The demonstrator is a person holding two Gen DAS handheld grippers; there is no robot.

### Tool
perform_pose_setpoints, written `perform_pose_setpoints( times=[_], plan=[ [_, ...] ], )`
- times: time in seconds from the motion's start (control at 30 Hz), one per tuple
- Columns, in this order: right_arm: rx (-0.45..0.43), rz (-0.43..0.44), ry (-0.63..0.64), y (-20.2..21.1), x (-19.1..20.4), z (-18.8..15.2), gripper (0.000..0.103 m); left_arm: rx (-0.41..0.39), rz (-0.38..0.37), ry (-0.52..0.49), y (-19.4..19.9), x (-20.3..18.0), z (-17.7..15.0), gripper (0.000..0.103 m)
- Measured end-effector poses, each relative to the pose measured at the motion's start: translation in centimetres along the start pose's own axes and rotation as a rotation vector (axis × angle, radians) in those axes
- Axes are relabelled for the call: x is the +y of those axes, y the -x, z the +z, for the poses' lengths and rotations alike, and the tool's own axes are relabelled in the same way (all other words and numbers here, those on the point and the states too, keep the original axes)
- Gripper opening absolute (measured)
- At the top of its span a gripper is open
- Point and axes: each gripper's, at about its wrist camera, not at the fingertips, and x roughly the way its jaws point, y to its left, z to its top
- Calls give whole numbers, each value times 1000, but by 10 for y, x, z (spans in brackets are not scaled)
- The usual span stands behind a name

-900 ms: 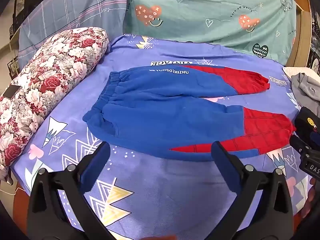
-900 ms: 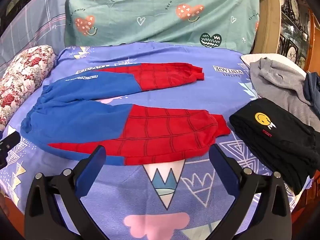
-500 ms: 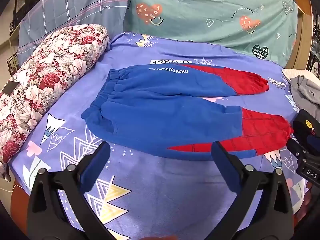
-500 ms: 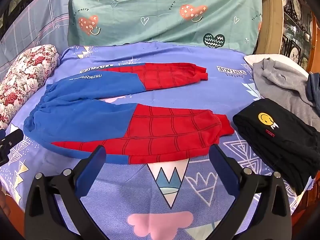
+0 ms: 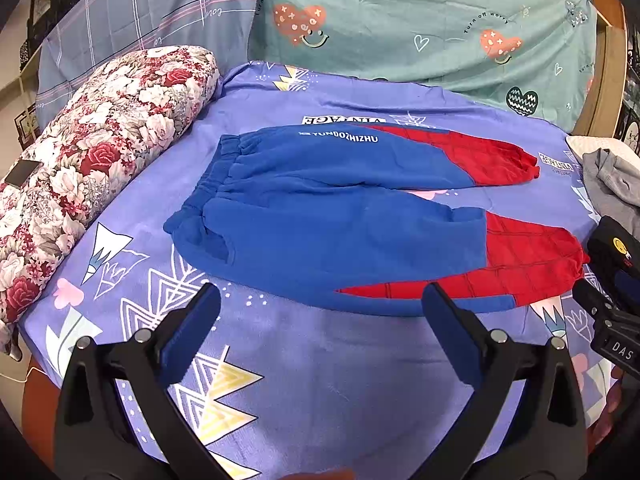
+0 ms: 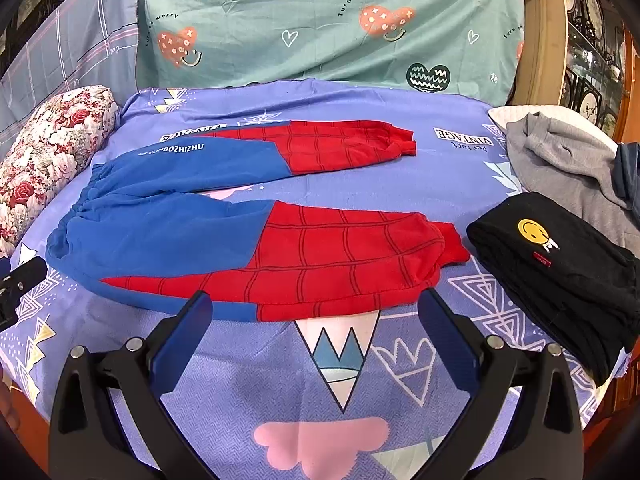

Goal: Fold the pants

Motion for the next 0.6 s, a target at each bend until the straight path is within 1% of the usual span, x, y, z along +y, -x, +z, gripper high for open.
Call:
perform_pose_setpoints(
  times=[0.23, 0.4, 0.6],
  plan=[
    [-8, 10, 6, 2, 7, -3, 102, 6, -4, -2, -1, -1, -2, 101],
    [-26, 47, 28, 8, 21, -7, 102, 12, -6, -5, -1, -4, -5, 101],
    [-33, 49, 55, 11, 31, -11, 102, 18, -5, -5, 0, -6, -7, 101]
  ],
)
